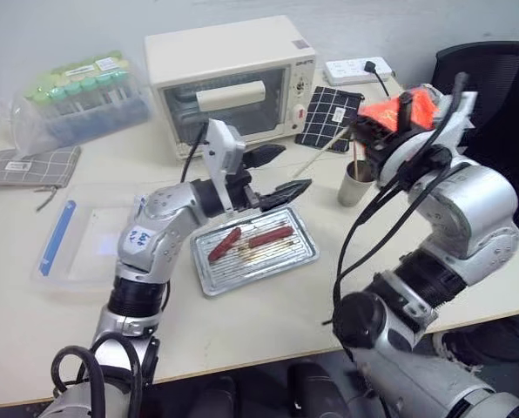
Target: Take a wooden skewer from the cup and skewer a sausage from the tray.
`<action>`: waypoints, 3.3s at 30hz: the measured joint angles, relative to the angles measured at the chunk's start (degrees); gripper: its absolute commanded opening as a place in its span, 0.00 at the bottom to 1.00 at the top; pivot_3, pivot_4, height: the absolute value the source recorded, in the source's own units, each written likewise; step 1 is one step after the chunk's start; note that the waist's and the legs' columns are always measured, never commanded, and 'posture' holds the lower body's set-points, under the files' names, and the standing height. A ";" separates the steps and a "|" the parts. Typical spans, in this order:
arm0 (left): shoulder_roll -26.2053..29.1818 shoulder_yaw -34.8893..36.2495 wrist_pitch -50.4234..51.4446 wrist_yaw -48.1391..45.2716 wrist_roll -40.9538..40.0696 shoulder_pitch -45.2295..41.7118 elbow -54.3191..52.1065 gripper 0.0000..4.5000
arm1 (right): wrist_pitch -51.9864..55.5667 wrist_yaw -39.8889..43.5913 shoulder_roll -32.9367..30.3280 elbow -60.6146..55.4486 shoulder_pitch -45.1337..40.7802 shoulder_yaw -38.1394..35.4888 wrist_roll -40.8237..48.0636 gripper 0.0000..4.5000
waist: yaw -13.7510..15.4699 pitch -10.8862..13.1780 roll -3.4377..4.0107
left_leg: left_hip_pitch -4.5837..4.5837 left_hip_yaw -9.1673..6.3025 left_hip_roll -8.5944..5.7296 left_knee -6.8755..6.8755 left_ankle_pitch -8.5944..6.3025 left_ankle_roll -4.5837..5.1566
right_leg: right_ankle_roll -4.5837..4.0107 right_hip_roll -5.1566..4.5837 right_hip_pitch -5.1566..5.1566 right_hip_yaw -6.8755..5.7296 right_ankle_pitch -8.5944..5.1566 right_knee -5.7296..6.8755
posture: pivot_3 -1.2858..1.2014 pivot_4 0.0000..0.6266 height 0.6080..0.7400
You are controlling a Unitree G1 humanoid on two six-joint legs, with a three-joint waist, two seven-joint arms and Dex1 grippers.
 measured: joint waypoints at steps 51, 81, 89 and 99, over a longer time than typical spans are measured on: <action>-3.06 4.44 13.87 15.83 -6.74 8.09 -16.40 0.34 | -30.34 9.79 -12.40 -1.01 12.29 24.32 6.92 0.00 | 1.54 0.00 0.00 | -0.01 0.02 0.04 -0.01 0.01 0.01 | 0.01 0.11 0.18 0.00 0.01 -0.64 | 0.52 0.24 1.00; -3.48 4.79 13.66 17.82 -6.49 6.49 -13.84 0.00 | -30.48 11.40 -12.96 -1.57 12.26 24.54 6.99 0.32 | 1.75 0.00 0.00 | 0.00 0.01 0.05 -0.01 0.01 0.01 | 0.04 0.13 0.27 -0.02 0.02 -0.78 | 0.52 0.24 1.00; 2.83 5.86 11.73 13.61 -5.89 5.63 -11.80 0.00 | -20.25 21.64 -31.86 2.15 11.76 27.96 6.30 0.48 | 2.07 0.01 -0.01 | -0.01 0.00 0.05 -0.02 0.00 0.04 | 0.05 0.13 0.38 -0.06 0.02 -1.01 | 0.52 0.24 1.00; 29.82 18.29 16.59 -2.92 -11.60 13.87 -15.75 0.00 | -13.56 83.45 -61.58 4.29 3.04 54.66 -41.64 0.65 | 1.71 0.03 -0.05 | 0.02 -0.07 0.42 -0.25 -0.08 -0.03 | 0.06 0.70 0.35 0.21 0.03 -1.59 | 0.52 0.24 1.00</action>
